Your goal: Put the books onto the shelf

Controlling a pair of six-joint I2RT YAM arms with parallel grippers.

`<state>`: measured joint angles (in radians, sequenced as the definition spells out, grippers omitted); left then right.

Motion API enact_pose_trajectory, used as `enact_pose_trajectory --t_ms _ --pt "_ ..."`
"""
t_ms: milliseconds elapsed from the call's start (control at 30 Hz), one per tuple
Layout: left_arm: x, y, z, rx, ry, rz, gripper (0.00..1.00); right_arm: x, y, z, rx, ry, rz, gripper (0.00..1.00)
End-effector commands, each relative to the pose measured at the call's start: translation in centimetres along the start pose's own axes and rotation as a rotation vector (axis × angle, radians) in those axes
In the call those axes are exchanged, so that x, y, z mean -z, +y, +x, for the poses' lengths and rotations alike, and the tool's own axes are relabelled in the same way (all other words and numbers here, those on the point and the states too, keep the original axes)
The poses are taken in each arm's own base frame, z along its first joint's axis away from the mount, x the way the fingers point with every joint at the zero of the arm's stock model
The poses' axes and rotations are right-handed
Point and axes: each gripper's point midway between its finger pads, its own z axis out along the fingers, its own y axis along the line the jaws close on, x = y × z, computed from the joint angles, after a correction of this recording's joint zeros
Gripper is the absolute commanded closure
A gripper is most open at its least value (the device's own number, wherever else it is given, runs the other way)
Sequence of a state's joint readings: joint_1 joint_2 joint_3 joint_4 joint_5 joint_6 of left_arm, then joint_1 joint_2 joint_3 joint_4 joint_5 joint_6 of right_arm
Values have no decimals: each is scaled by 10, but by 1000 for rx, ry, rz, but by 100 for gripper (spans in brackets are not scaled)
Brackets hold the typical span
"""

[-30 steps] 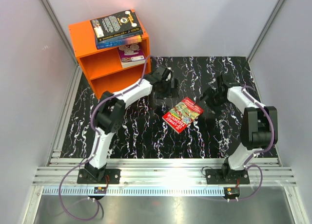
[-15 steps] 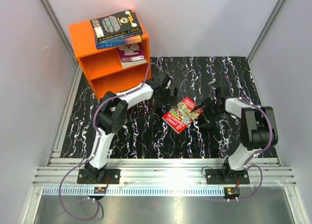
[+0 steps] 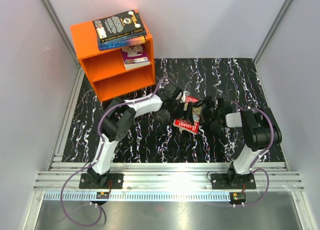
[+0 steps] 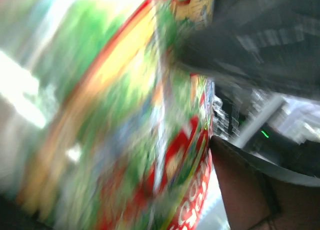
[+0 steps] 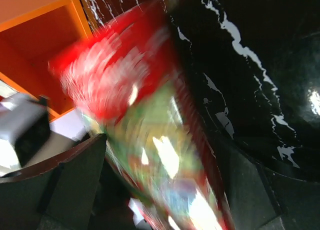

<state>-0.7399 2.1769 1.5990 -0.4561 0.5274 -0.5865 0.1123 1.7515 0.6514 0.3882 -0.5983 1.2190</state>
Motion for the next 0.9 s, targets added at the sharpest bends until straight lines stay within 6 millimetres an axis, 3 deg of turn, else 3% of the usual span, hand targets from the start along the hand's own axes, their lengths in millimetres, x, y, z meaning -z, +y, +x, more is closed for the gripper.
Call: enact_pose_trajectory --t_ms 0,67,200,233,433,467,633,700,867 --pt "-27 -22 85 73 277 179 15 -2 7 -9 43 -111 -34 4" --pt "-22 -31 86 74 271 227 23 2 17 -7 44 -103 -58 4" --pt "-18 -21 97 98 259 198 40 15 34 -2 68 -106 -78 4" --pt "-18 -21 97 96 250 196 44 17 30 1 71 -100 -53 5" --pt "-5 -24 90 108 171 179 47 54 32 21 133 -101 4 7" --pt "-3 -25 88 143 160 187 47 66 43 26 158 -114 -30 7" --pt "7 -45 77 223 108 290 47 92 49 46 155 -106 -86 10" --pt "10 -58 69 240 77 346 47 98 46 52 150 -104 -104 21" --pt "20 -84 54 259 34 402 47 107 47 67 166 -72 -133 30"
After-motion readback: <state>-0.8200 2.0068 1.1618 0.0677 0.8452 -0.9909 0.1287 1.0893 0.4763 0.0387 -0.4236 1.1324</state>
